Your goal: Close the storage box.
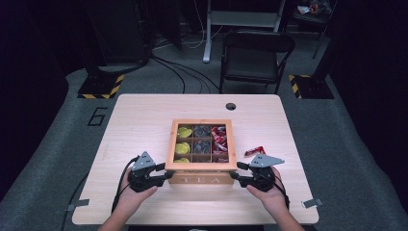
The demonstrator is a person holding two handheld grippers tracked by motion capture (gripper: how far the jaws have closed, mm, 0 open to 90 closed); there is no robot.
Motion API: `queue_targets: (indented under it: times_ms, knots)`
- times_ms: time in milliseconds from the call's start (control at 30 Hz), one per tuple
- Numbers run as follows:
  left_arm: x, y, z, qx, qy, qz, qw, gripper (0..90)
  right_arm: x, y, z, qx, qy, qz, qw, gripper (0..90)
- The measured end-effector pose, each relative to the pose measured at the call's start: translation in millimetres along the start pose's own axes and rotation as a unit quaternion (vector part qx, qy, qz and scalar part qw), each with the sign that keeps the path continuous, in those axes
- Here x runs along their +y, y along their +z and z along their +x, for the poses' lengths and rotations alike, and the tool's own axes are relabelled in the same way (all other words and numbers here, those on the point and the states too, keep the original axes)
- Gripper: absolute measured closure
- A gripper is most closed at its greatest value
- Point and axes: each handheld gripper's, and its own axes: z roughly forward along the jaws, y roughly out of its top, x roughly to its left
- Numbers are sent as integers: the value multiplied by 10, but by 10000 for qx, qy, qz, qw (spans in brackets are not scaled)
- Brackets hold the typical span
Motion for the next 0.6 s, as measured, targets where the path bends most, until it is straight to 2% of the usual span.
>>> queue_targets:
  times_ms: [33,167,267,300,367,467,500,600]
  knots:
    - [-5,7,-7,61,9,-37,10000,554,0,0,0,0,0,0,10000,506]
    - [-5,-12,-16,89,49,-17,9999,545,4,-3,-4,-44,-104,36,9999,493]
    - [-12,-23,-5,56,77,33,9999,502,-2,-14,-38,-38,-29,133,9999,472]
    - [-14,-52,17,28,22,-55,10000,498,-18,-10,-54,-22,-62,253,9997,460]
    - [-10,-64,25,49,18,-80,10000,493,-27,-7,-56,30,-74,329,9994,451]
    - [-3,-90,48,43,-35,-132,9999,478,-3,-74,-85,56,57,74,9999,458]
    - [0,-102,60,74,-47,-164,9998,476,-5,-136,-126,58,186,-53,9998,457]
    - [2,-107,75,112,-90,-191,9997,465,-25,-173,-171,-15,276,-105,9996,448]
